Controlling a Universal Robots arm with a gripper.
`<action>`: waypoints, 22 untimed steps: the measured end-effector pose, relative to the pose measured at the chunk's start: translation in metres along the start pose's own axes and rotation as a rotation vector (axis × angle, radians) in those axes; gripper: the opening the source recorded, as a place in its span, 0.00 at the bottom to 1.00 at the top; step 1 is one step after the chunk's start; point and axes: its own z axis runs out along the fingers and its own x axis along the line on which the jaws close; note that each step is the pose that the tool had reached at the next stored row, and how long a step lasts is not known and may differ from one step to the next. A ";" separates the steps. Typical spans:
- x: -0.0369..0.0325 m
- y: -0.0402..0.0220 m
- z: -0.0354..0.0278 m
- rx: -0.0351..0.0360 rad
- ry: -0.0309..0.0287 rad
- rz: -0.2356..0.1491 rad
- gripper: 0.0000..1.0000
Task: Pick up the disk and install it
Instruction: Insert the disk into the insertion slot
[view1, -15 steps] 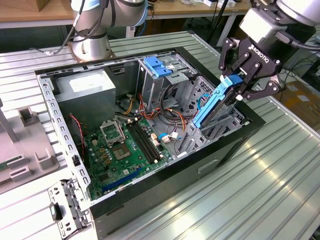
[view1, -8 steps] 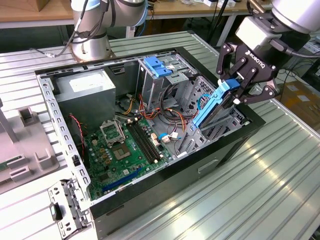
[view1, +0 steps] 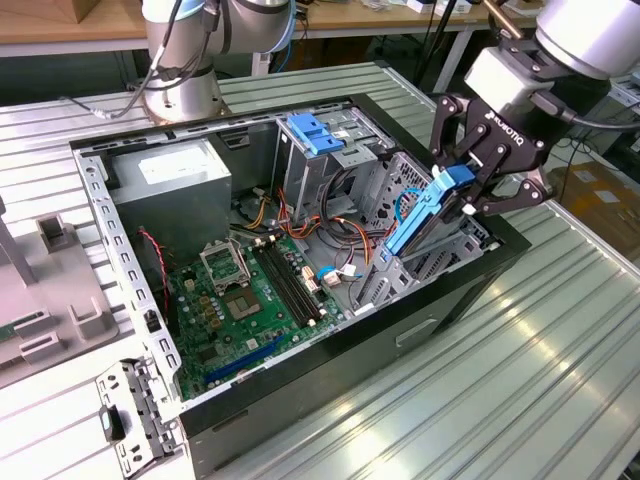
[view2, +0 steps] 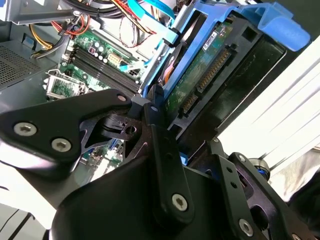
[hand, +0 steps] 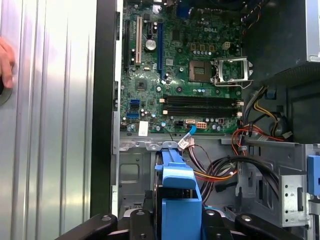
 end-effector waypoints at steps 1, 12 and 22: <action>0.0001 0.0000 0.0006 0.0000 0.0000 0.000 0.37; 0.0005 -0.0003 0.0045 0.0000 0.0000 0.000 0.45; 0.0005 -0.0003 0.0044 0.0000 -0.0001 0.000 0.45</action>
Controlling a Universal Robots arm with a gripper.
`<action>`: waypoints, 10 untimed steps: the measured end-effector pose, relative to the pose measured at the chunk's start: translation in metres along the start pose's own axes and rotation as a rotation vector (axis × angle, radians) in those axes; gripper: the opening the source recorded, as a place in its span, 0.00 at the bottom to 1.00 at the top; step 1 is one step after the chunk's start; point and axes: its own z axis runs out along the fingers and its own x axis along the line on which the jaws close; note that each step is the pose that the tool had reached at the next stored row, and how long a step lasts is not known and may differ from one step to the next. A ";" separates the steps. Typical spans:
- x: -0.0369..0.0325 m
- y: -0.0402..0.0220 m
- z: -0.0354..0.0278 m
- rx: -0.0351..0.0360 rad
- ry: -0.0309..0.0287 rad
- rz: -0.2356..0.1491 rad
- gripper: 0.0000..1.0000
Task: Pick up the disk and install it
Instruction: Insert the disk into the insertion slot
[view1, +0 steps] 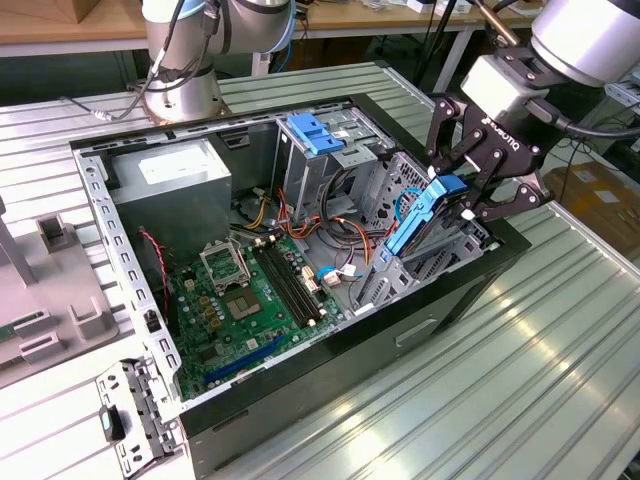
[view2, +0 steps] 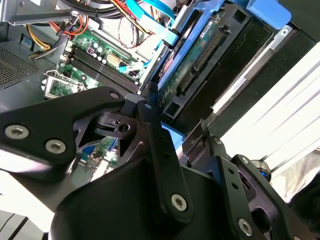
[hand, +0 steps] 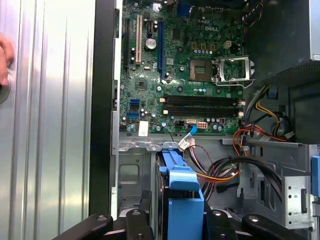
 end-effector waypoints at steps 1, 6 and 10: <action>-0.0001 0.0001 -0.0008 0.0000 -0.0001 0.000 0.45; -0.0004 0.0003 -0.0037 0.0000 0.0001 0.000 0.45; -0.0014 0.0008 -0.0125 0.0000 -0.0003 0.000 0.45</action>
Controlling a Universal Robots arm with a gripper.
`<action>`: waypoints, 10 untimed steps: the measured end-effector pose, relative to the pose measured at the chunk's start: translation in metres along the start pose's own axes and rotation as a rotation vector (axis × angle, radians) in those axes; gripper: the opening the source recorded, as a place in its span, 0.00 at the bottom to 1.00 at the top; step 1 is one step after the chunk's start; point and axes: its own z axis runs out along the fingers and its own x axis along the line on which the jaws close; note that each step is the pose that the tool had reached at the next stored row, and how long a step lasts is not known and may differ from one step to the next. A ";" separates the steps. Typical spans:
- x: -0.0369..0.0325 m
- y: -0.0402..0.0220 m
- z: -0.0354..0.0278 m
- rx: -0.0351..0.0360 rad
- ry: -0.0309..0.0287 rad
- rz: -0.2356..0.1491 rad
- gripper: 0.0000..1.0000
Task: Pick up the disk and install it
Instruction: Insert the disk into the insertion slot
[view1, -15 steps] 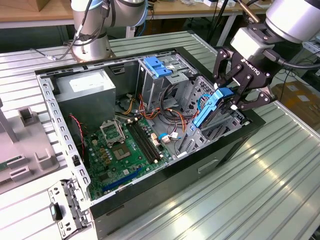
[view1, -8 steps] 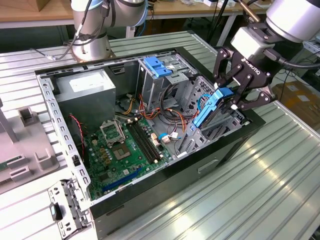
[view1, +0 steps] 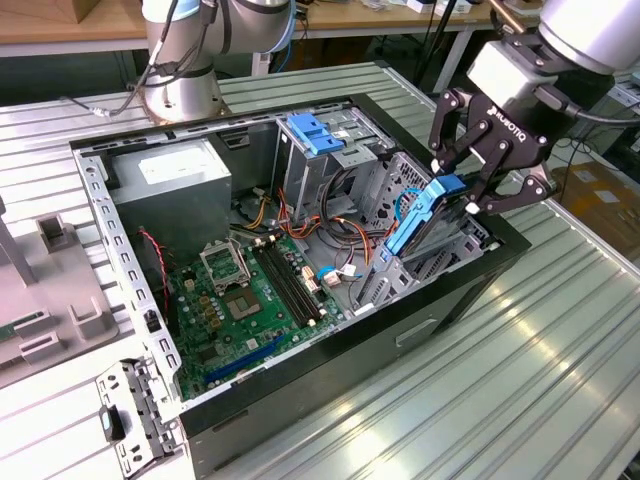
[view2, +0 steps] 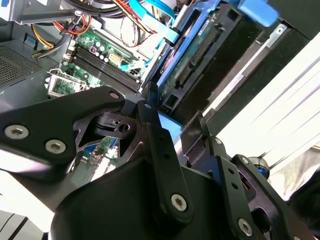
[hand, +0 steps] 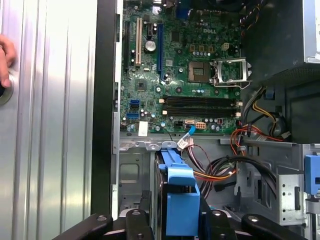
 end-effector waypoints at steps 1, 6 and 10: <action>-0.0002 0.0001 -0.0020 0.0000 -0.0002 0.000 0.45; -0.0009 0.0005 -0.0080 0.0000 -0.0012 0.000 0.45; -0.0009 0.0006 -0.0085 0.0001 -0.0087 -0.001 0.45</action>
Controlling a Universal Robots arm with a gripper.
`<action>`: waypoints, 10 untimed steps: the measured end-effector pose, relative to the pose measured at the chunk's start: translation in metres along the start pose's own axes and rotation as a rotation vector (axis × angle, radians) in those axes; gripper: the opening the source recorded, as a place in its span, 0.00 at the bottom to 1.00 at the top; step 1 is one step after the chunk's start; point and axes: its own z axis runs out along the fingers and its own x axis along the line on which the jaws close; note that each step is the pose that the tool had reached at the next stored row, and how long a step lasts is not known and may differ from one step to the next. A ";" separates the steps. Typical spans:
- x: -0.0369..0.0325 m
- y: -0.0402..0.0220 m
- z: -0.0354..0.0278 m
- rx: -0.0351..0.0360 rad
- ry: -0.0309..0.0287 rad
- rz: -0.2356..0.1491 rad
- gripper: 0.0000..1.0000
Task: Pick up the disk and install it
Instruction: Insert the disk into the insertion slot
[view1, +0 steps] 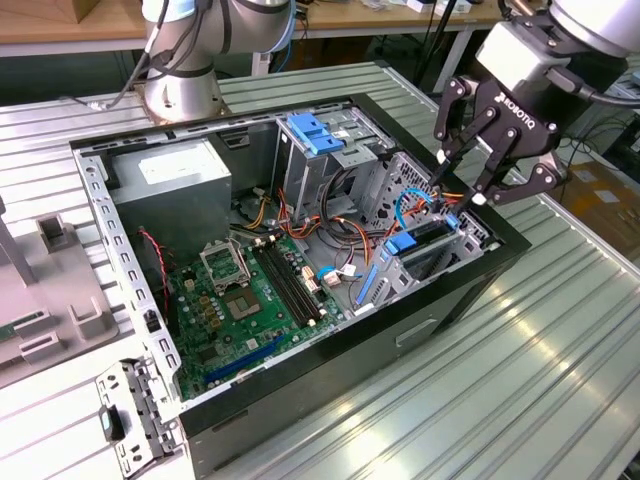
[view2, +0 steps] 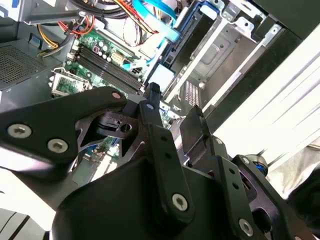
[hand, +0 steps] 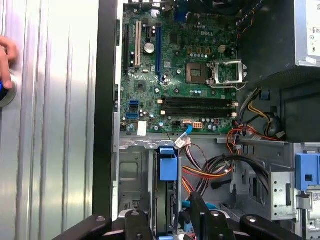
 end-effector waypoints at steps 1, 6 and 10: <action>-0.0006 0.0000 0.0002 0.0000 -0.0047 0.000 0.45; -0.0006 -0.0001 0.0019 -0.0010 -0.0175 -0.001 0.18; -0.0002 -0.0004 0.0057 -0.0042 -0.0292 -0.001 0.11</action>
